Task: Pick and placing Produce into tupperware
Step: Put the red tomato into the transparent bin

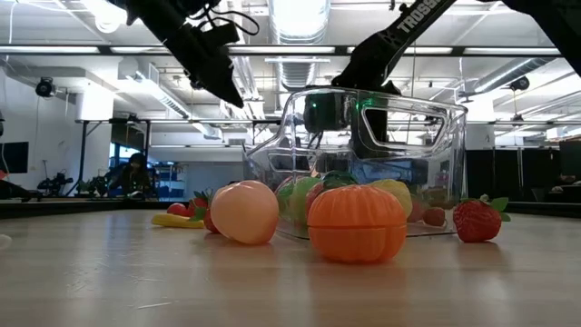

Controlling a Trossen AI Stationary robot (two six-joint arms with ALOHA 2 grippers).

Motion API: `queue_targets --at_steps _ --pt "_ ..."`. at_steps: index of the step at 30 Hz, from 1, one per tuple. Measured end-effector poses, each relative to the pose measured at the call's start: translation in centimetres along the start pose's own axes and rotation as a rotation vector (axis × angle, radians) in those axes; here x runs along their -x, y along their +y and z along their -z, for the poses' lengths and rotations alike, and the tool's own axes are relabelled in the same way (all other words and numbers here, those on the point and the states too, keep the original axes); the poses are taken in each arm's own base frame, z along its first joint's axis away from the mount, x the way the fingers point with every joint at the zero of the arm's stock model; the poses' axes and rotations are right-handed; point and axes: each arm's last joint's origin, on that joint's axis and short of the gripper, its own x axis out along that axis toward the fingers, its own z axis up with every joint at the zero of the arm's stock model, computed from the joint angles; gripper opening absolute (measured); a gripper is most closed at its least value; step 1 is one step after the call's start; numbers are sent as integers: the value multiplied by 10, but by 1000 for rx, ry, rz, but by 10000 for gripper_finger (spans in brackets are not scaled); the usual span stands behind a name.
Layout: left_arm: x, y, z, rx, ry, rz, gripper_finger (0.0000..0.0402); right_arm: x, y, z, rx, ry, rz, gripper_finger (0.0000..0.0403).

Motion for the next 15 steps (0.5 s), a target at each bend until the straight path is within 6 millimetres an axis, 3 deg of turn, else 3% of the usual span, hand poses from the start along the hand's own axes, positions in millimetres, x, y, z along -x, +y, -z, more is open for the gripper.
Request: queue_targets --at_steps 6,15 --pt "-3 -2 3 -8 -2 0 329 -1 2 -4 27 -13 -2 359" --pt "-4 -1 3 2 -16 -8 329 -1 3 -5 25 -6 -7 291"
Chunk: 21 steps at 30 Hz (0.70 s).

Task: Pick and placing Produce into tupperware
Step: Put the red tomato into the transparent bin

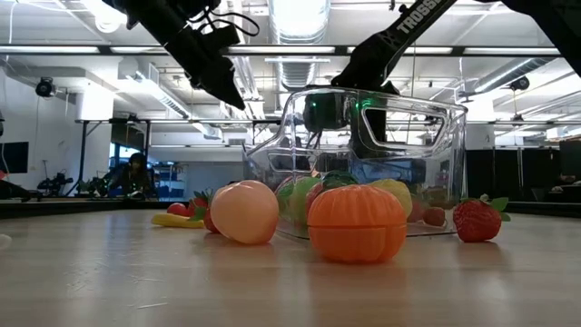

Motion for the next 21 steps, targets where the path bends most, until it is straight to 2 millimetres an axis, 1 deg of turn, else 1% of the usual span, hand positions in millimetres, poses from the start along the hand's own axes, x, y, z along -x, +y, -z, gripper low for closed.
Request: queue_targets --at_steps 11,17,21 --pt "-1 2 0 8 -6 -8 329 -1 0 -3 1 8 2 257" --pt "-1 2 0 8 -6 -8 329 -1 1 -3 35 8 0 257" --pt "-1 2 0 8 -5 -8 329 4 5 -3 64 15 -18 258"
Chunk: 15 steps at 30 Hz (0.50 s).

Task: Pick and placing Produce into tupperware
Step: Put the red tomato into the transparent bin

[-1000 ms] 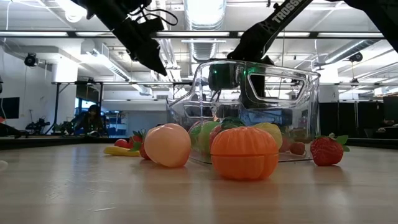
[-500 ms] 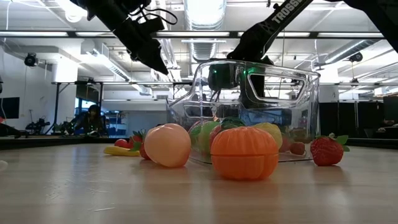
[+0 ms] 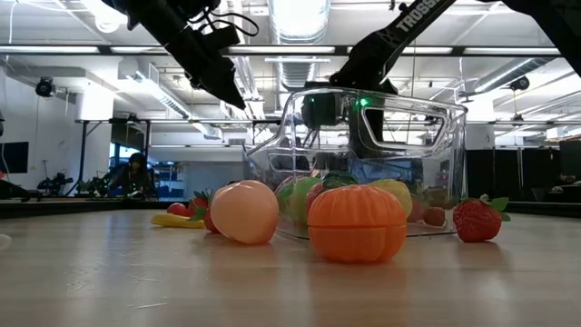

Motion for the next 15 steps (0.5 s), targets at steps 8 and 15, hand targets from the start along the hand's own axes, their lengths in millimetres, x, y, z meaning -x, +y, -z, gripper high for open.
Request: queue_targets --at_steps 8,15 --pt "0 0 0 8 -3 -1 329 25 5 3 90 27 -49 258" --pt "0 0 0 84 -5 -2 329 61 2 -2 114 -9 -152 258"
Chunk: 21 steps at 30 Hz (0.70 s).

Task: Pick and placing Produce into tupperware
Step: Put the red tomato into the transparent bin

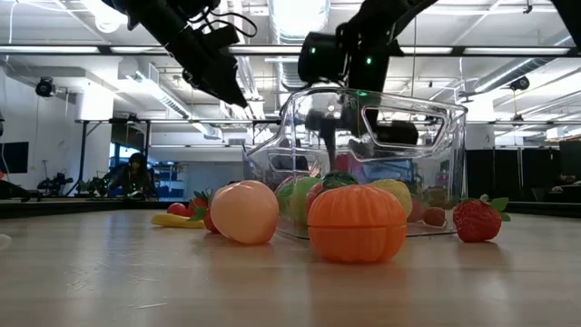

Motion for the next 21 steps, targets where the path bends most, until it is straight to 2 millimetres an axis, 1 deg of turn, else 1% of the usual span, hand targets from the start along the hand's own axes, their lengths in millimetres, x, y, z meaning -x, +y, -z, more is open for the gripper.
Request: queue_targets --at_steps 6,10,13,17,19,21 --pt "0 0 2 20 18 -6 329 28 4 -6 81 -26 -120 258" --pt "-2 -1 7 42 32 -8 329 53 13 -13 209 -51 -299 258" --pt "-3 -3 11 97 47 -8 329 76 21 -16 382 -20 -493 258" --pt "-3 -3 15 192 82 -9 329 101 18 -14 688 136 -735 258" --pt "-3 -4 17 251 101 -9 329 111 12 -11 794 212 -796 258" --pt "-3 -4 20 321 123 -13 329 117 5 -7 865 248 -793 260"
